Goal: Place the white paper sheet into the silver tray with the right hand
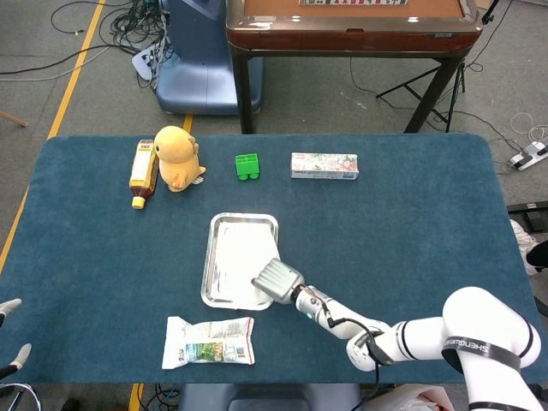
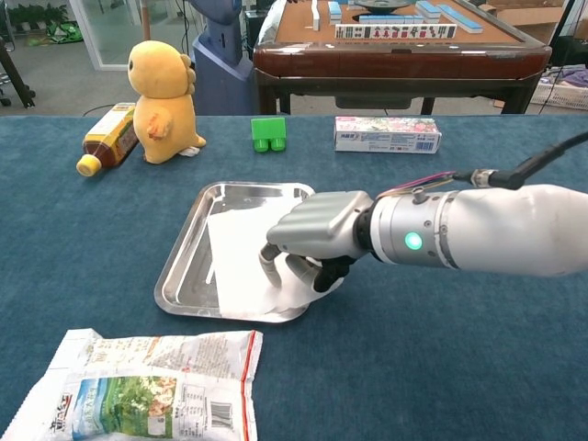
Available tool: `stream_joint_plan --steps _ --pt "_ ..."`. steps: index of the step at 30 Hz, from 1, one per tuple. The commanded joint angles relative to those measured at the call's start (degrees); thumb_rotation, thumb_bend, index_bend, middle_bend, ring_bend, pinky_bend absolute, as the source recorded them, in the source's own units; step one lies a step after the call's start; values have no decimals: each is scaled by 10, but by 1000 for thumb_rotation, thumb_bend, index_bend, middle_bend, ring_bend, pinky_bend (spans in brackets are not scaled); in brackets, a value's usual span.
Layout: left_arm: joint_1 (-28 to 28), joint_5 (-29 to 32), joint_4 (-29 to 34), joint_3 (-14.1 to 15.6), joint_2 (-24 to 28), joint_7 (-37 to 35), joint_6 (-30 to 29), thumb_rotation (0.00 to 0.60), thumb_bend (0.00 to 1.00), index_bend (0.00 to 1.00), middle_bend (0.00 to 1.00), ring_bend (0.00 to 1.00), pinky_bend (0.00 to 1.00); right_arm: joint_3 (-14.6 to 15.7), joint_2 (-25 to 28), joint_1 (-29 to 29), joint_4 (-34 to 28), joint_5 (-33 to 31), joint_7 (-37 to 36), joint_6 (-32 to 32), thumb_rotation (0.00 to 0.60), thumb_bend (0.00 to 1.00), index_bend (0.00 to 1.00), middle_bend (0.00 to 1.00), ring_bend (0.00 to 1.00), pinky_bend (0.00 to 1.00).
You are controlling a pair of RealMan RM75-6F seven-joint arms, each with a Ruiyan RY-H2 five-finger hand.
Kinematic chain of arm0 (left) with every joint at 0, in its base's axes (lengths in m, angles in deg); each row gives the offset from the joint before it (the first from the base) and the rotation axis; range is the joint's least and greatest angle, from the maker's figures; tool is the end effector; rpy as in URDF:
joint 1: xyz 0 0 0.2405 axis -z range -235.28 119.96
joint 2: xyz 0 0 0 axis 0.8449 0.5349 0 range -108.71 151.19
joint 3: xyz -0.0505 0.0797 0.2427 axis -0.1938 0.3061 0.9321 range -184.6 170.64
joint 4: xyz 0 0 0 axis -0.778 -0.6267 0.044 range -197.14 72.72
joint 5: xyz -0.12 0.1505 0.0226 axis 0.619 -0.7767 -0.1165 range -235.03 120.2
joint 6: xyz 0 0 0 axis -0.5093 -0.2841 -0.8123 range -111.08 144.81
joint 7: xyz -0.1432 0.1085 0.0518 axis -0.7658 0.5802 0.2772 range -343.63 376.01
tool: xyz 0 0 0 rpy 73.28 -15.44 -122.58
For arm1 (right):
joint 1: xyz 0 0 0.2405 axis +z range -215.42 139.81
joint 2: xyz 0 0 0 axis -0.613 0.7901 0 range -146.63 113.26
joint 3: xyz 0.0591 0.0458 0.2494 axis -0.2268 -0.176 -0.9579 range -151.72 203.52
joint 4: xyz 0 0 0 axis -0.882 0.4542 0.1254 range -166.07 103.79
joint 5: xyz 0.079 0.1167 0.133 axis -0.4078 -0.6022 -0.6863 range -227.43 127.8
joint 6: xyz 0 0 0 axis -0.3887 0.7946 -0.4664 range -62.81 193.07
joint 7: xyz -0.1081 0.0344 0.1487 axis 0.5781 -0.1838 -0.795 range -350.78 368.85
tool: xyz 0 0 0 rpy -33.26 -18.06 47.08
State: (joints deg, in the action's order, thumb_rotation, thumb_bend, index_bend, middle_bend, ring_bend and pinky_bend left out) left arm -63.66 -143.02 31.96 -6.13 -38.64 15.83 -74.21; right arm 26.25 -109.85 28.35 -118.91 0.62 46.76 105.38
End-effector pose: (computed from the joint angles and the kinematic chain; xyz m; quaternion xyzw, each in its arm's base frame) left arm -0.3403 0.1487 0.2039 -0.5529 -0.4190 -0.3298 0.6403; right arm -0.0506 -0.3400 -0.1121 0.9177 -0.2106 0.2172 0.2576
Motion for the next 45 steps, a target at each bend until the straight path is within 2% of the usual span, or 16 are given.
stream_joint_plan --steps 1,33,45 --pt "0 0 0 0 1 0 0 600 246 200 217 208 127 -4 -8 6 6 -7 2 0 600 1000 365 747 752 776" --pt "-1 6 -9 0 -2 -10 6 600 246 200 217 208 127 -29 -86 31 96 -57 9 13 600 1000 365 747 752 777" --pt "-4 7 -14 0 -2 -16 4 600 246 200 216 208 127 -40 -104 37 105 -57 6 13 600 1000 365 747 752 777"
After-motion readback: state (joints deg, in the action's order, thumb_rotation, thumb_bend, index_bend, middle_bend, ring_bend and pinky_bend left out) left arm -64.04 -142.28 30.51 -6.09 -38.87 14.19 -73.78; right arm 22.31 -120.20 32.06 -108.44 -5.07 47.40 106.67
